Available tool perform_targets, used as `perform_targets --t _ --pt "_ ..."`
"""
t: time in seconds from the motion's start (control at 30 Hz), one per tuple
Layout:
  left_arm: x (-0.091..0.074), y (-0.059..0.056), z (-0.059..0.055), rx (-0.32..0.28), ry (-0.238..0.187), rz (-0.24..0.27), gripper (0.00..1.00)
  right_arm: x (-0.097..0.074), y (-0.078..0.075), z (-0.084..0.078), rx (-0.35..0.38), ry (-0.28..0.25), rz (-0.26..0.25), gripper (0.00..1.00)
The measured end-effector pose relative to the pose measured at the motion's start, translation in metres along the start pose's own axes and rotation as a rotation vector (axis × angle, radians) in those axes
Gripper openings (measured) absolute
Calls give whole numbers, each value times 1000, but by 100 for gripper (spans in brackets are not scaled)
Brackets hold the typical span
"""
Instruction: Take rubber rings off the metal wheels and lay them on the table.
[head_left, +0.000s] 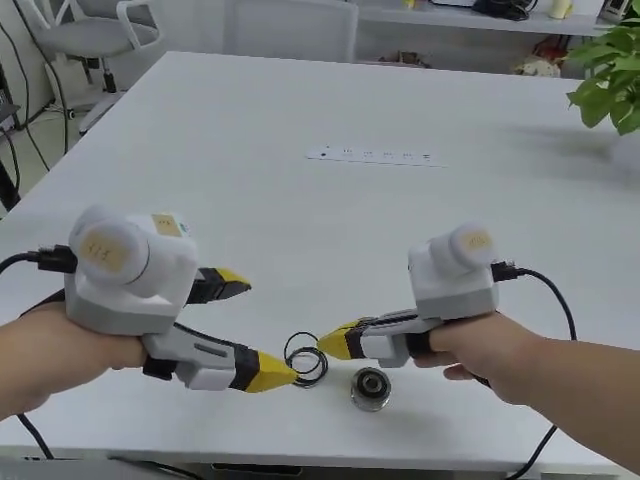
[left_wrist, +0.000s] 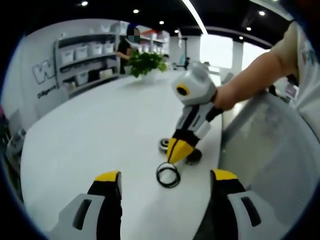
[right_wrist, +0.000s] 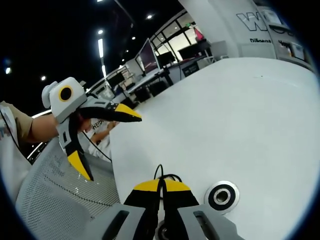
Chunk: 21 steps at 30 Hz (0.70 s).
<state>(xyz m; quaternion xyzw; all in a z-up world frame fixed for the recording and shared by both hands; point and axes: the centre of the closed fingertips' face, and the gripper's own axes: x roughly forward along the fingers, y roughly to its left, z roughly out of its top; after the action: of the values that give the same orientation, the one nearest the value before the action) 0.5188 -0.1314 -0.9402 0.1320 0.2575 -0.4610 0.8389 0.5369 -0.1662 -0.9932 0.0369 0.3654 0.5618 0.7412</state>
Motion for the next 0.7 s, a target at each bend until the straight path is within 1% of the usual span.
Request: perform_targets --t 0.17,0.43,0.7 --pt "-2 2 -3 -7 3 7 73 1 -4 -5 -6 23 -18 0" --pt "-1 1 -6 -12 9 7 73 3 -7 -11 -14 45 -37 0" --pt "-1 0 -7 -16 15 5 73 4 -7 -14 -45 61 -47 8"
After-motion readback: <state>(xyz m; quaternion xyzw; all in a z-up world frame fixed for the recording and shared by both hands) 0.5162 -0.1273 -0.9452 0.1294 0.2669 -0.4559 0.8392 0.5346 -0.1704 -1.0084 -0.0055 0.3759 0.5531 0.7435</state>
